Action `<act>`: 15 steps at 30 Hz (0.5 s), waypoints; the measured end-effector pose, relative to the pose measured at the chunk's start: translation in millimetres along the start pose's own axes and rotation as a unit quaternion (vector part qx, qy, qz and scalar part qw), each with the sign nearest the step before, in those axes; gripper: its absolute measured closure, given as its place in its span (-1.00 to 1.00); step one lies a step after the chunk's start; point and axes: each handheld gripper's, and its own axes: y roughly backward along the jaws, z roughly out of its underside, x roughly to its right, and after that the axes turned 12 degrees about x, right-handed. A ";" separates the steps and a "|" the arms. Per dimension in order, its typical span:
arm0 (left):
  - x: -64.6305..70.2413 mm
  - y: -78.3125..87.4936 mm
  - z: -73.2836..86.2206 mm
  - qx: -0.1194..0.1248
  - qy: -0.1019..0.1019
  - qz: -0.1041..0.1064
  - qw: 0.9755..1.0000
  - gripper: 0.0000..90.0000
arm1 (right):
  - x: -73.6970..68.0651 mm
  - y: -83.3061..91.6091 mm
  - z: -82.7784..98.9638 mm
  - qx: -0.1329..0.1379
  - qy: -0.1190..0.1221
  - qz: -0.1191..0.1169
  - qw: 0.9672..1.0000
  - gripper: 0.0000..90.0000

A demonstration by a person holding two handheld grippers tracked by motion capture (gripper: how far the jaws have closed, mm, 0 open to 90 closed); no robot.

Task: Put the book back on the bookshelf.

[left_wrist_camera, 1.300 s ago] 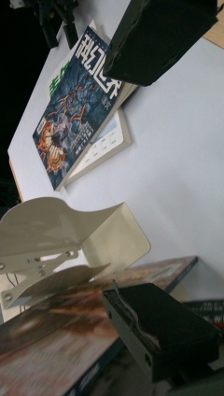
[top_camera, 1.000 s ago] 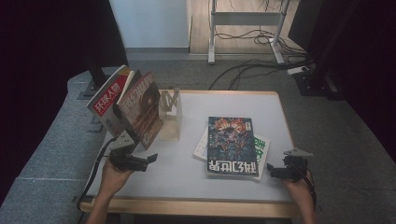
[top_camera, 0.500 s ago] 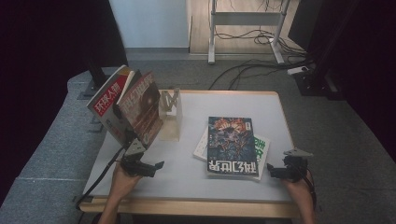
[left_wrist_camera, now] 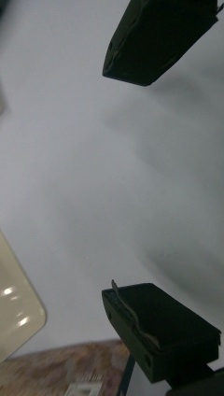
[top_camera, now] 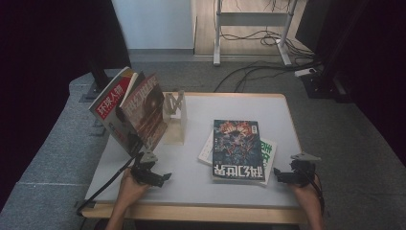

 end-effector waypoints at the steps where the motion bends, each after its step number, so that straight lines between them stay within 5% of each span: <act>1: -0.3 -1.5 1.5 -0.002 0.002 0.004 1.000 -1.00 | 0.0 0.0 0.0 0.000 0.000 0.000 1.000 -1.00; 15: -0.4 -3.8 6.8 -0.014 -0.001 -0.005 1.000 -1.00 | 0.2 0.1 0.0 0.000 -0.001 -0.001 1.000 -1.00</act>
